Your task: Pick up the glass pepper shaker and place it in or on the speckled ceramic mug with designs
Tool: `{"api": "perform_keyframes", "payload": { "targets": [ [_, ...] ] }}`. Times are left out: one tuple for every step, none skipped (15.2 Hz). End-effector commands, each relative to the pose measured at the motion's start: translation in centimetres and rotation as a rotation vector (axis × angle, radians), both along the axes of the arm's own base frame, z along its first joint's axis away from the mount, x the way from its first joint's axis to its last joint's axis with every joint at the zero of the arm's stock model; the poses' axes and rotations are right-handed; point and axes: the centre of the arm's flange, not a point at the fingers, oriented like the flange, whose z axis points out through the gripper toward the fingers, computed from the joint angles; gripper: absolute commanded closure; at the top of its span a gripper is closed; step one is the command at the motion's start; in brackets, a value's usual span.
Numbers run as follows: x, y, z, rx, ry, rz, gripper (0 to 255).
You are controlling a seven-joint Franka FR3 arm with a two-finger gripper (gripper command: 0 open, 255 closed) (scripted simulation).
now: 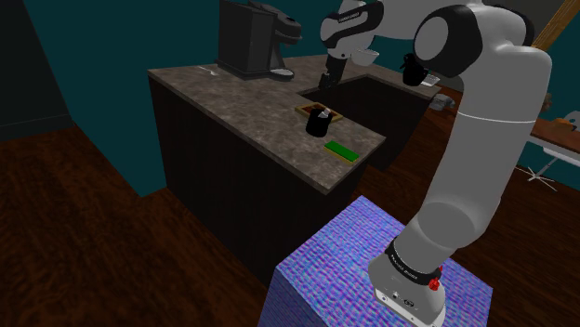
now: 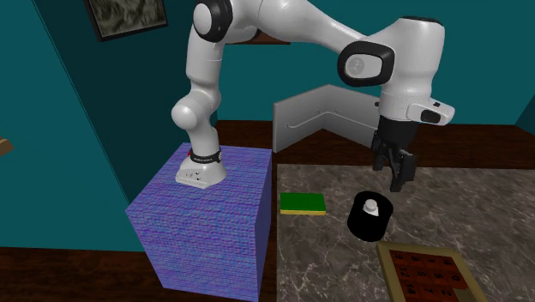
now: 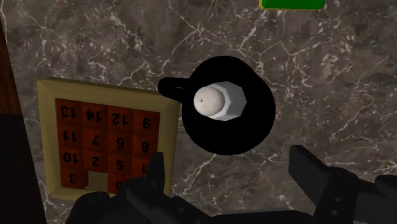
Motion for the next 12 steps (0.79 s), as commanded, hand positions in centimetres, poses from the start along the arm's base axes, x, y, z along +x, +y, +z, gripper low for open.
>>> {"api": "perform_keyframes", "payload": {
  "targets": [
    [-0.1,0.1,1.3,0.000,0.000,0.000,0],
    [-0.2,0.3,2.6,0.000,0.000,0.000,0],
    [-0.2,0.4,3.9,0.000,0.000,0.000,0],
    [-0.3,0.5,5.0,0.000,0.000,0.000,0],
    [-0.3,0.5,5.0,0.000,0.000,0.000,0],
    [-0.3,0.5,5.0,0.000,0.000,0.000,0],
    [-0.3,0.5,5.0,0.000,0.000,0.000,0],
    [-0.3,0.5,5.0,0.000,0.000,0.000,0],
    [-0.3,0.5,5.0,0.000,0.000,0.000,0],
    [-0.3,0.5,5.0,0.000,0.000,0.000,0],
    [-0.3,0.5,5.0,0.000,0.000,0.000,0],
    [-0.3,0.5,5.0,0.000,0.000,0.000,0]
  ]
}}
